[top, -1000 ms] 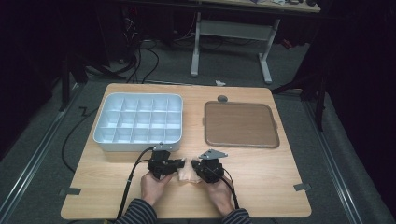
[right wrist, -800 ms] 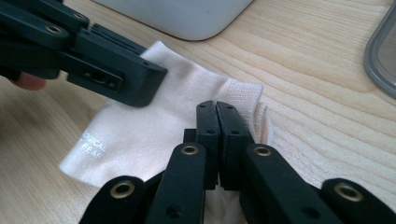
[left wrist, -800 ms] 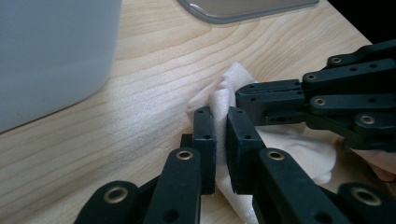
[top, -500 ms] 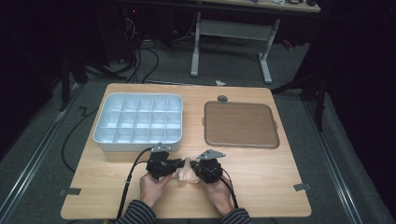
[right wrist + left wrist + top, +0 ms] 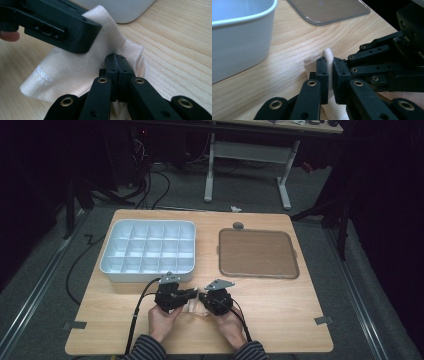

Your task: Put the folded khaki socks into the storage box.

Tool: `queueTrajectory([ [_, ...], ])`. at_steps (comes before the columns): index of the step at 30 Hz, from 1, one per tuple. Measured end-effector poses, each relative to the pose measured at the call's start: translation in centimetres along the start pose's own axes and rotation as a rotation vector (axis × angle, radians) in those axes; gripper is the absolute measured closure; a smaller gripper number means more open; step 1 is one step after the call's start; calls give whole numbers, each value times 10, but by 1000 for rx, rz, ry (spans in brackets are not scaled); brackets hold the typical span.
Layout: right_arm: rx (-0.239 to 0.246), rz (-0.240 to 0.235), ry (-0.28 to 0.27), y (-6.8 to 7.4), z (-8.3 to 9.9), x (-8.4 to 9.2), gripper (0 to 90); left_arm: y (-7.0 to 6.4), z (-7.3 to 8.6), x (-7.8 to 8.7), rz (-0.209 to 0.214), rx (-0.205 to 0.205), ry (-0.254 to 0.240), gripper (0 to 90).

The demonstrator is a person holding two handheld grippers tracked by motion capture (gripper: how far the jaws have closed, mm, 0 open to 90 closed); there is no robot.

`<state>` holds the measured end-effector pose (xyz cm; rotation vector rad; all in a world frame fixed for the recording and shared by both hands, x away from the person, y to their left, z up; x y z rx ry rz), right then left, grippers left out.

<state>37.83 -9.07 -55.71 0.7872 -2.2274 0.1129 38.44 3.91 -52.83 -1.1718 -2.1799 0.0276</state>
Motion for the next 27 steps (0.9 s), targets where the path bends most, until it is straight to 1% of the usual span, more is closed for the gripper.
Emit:
queueTrajectory([
  [3,4,-11,3,2,-1,-2,900,0,0,0,0,4,-1,849],
  [5,11,-19,14,4,-3,-4,899,2,0,0,-10,20,6,849],
  [6,22,-15,16,4,-4,-4,896,4,0,0,-16,32,11,849],
  [7,23,-13,7,4,-5,-2,840,4,0,1,-21,37,12,849],
  [8,23,-13,7,4,-5,-2,840,4,0,2,-29,34,13,850],
  [9,14,-13,1,3,-5,1,811,4,0,2,-35,28,17,850],
  [12,7,2,-43,1,-7,13,764,4,0,3,-42,29,21,850],
  [13,-2,15,-77,-1,-7,22,733,4,0,3,-44,31,21,850],
  [14,-2,15,-77,-1,-7,22,733,4,0,3,-45,33,20,850],
  [15,-11,27,-99,-4,-6,31,723,4,0,3,-46,34,19,850],
  [16,-11,27,-99,-4,-6,31,723,3,0,3,-48,34,17,850],
  [17,-14,41,-95,-7,-3,35,710,3,0,3,-51,35,19,850],
  [18,-24,43,-91,-10,-1,35,702,3,0,3,-54,37,19,849],
  [19,-24,43,-91,-10,-1,35,702,3,0,3,-56,35,18,849],
  [20,-46,46,-84,-15,4,35,683,3,0,3,-56,35,17,850],
  [21,-46,46,-84,-15,4,35,683,3,0,3,-57,36,17,850],
  [22,-61,46,-81,-17,5,34,678,3,-1,4,-57,36,17,849],
  [25,-97,26,-69,-19,12,31,664,3,-1,4,-59,37,18,849],
  [27,-115,14,-50,-20,14,28,661,2,-1,4,-59,38,20,849],
])
Point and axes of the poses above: each handheld gripper's, and its own axes: x roughly backward along the jaws, z roughly out of its underside, y roughly to its left, the point moved 5 cm from there along -x, roughly forward along the jaws, and after that the axes turned 5 degrees about -x, right-handed, at the moved point
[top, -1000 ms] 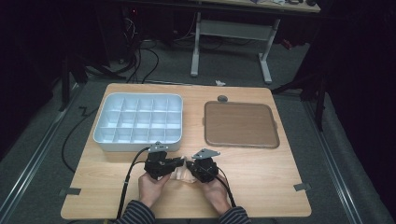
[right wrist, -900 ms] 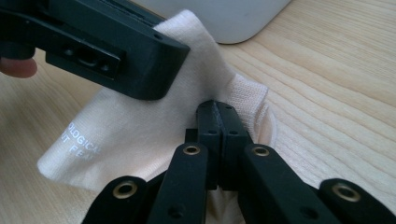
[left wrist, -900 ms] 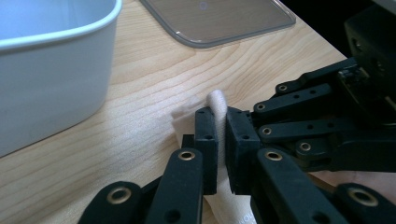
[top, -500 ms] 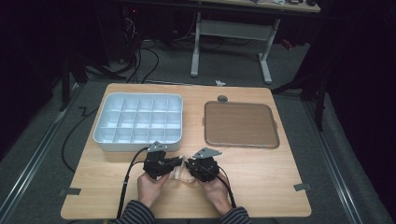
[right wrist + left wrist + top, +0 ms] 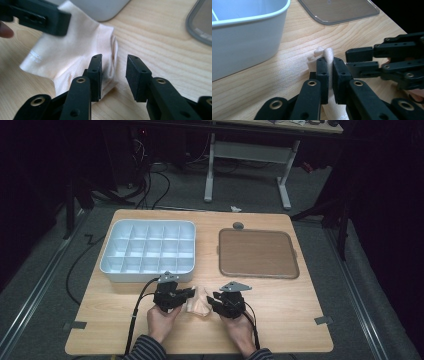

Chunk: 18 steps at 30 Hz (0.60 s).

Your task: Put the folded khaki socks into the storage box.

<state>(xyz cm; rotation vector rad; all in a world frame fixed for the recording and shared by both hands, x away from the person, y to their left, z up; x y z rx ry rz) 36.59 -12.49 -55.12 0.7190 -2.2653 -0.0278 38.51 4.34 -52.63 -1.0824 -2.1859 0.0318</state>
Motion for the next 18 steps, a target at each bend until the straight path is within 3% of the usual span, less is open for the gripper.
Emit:
queueTrajectory([
  [2,0,-2,20,0,2,-4,665,0,0,0,5,0,1,848],
  [7,7,-27,46,2,4,-10,785,-2,-1,-1,14,-7,5,848],
  [9,20,-27,54,3,3,-11,809,-6,-4,-2,5,-36,12,847],
  [18,41,-27,60,2,1,-12,821,-12,-11,-6,9,-78,28,846],
])
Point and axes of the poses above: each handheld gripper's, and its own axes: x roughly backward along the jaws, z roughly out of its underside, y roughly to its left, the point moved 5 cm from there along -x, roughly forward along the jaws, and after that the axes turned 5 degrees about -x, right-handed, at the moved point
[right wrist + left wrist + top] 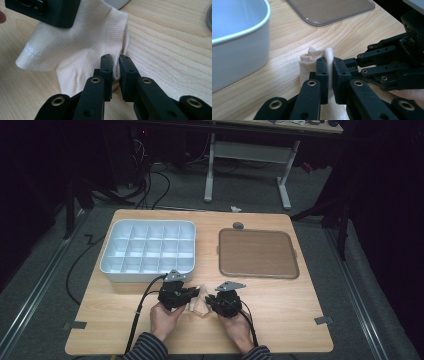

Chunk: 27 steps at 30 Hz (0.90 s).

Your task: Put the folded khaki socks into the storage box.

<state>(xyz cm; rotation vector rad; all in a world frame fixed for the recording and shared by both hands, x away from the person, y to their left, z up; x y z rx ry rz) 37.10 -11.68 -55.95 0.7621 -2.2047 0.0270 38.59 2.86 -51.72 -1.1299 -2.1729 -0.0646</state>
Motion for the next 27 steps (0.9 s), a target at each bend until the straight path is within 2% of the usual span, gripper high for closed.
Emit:
queueTrajectory([
  [4,8,-1,3,0,-1,-1,824,-2,-4,-3,12,-13,6,845],
  [8,21,2,14,1,-3,-3,824,-3,-6,-7,29,-10,8,845],
  [14,39,1,22,4,-7,-6,825,-6,-8,-14,43,-32,22,844],
  [18,43,-2,22,6,-7,-7,823,-4,-9,-20,61,-24,25,844],
  [24,49,-16,18,6,-7,-8,804,3,-5,-28,54,-5,38,843],
  [27,41,-19,16,5,-5,-7,737,5,-2,-31,43,-4,49,842],
])
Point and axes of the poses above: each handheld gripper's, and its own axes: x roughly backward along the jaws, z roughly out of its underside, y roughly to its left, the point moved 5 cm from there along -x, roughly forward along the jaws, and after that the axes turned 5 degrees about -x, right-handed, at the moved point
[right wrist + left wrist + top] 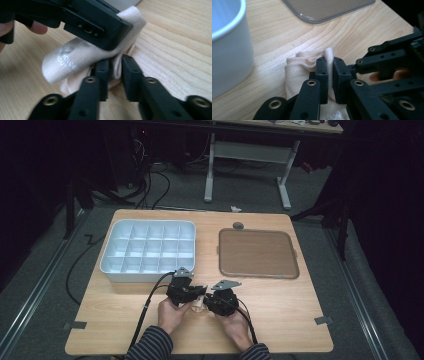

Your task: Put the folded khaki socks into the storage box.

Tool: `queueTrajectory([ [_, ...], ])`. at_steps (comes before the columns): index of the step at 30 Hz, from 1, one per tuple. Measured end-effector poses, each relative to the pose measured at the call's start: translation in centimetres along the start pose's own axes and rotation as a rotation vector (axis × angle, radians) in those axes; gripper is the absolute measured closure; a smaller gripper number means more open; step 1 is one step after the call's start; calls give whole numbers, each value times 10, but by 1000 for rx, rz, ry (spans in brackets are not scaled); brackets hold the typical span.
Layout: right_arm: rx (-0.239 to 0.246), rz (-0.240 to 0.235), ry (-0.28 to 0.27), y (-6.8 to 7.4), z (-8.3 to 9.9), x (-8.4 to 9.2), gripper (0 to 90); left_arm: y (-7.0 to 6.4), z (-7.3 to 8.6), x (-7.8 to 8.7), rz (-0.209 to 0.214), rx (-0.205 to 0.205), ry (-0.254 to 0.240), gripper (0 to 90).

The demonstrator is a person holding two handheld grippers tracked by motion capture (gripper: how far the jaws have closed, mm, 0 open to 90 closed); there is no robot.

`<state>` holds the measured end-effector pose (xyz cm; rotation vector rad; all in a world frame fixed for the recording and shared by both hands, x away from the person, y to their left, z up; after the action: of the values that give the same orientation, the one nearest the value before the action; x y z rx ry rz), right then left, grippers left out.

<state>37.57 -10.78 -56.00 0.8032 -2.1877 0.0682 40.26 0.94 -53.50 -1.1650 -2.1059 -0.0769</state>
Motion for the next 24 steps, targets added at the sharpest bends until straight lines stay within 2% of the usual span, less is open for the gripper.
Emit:
queueTrajectory([
  [5,11,0,-13,2,6,9,717,2,5,-2,-22,-7,13,842],
  [9,-2,-11,-47,5,10,22,714,3,5,-4,-33,-5,11,841],
  [12,26,-36,-76,15,11,31,689,4,5,-4,-38,0,8,841],
  [17,42,-55,-82,24,10,30,656,4,4,-5,-45,4,7,839],
  [20,49,-46,-74,27,9,24,643,4,4,-5,-49,5,7,839],
  [22,56,-40,-59,26,9,19,682,3,5,-5,-54,-3,9,839],
  [23,56,-40,-52,25,10,16,758,2,5,-3,-63,-18,12,839],
  [24,60,-37,-53,25,11,16,791,2,5,-3,-63,-19,11,839],
])
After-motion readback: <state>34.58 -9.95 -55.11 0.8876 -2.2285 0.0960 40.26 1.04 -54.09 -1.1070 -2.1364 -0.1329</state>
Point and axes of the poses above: each handheld gripper's, and its own axes: x roughly backward along the jaws, z roughly out of its underside, y roughly to its left, the point moved 5 cm from there along -x, roughly forward along the jaws, and after that the axes turned 5 degrees about -x, right-handed, at the moved point
